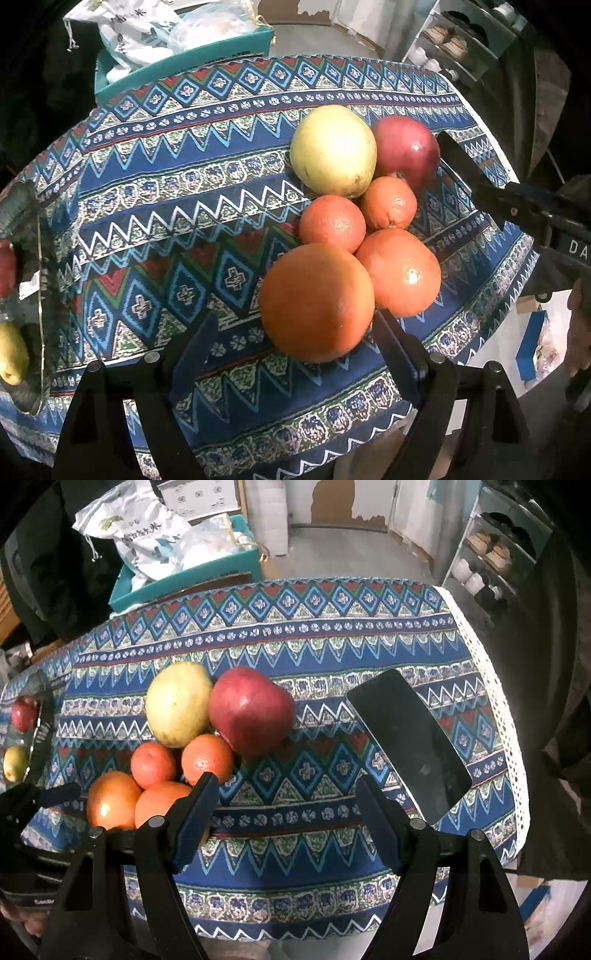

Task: Organize fruits
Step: 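Grasp the large orange with the left tool while the right tool grasps the other red apple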

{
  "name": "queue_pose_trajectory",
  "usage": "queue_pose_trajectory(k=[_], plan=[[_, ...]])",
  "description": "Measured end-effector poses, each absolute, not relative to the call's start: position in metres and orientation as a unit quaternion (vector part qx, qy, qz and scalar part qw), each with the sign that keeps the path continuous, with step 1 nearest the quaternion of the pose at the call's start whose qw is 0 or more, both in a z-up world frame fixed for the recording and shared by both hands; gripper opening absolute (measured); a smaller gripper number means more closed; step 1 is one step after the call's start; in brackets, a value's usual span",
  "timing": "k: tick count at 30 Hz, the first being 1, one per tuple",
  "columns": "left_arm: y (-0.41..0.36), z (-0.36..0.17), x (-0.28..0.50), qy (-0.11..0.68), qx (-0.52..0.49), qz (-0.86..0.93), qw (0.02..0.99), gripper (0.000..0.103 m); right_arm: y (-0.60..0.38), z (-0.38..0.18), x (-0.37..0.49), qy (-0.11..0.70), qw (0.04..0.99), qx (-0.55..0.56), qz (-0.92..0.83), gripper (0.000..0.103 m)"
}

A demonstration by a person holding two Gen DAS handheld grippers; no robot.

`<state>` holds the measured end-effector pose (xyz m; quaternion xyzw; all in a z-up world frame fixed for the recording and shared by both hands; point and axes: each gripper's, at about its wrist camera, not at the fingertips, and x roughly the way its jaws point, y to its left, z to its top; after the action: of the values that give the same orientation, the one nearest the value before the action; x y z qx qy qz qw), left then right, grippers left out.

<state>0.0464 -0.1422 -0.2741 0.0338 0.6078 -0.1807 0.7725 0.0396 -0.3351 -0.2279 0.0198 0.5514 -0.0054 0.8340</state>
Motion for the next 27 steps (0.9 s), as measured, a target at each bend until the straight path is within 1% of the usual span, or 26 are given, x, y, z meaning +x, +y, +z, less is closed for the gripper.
queue_pose_trajectory(k=[8, 10, 12, 21, 27], plan=[[-0.149, -0.290, 0.055, 0.610, 0.031, -0.197, 0.767, 0.085, -0.338, -0.236, 0.041, 0.561, 0.828, 0.022, -0.008, 0.077], [-0.150, -0.292, 0.057, 0.612, 0.022, -0.211, 0.762, 0.080, -0.337, -0.236, 0.041, 0.561, 0.828, 0.022, -0.007, 0.077], [-0.151, -0.291, 0.057, 0.611, 0.009, -0.226, 0.759, 0.068, -0.337, -0.237, 0.042, 0.561, 0.828, 0.023, -0.005, 0.077], [-0.152, -0.288, 0.053, 0.607, 0.024, -0.217, 0.764, 0.067, -0.332, -0.240, 0.057, 0.553, 0.833, 0.016, 0.014, 0.077], [-0.134, -0.278, 0.057, 0.603, 0.006, -0.209, 0.770, 0.067, -0.329, -0.240, 0.073, 0.548, 0.835, 0.008, 0.040, 0.077]])
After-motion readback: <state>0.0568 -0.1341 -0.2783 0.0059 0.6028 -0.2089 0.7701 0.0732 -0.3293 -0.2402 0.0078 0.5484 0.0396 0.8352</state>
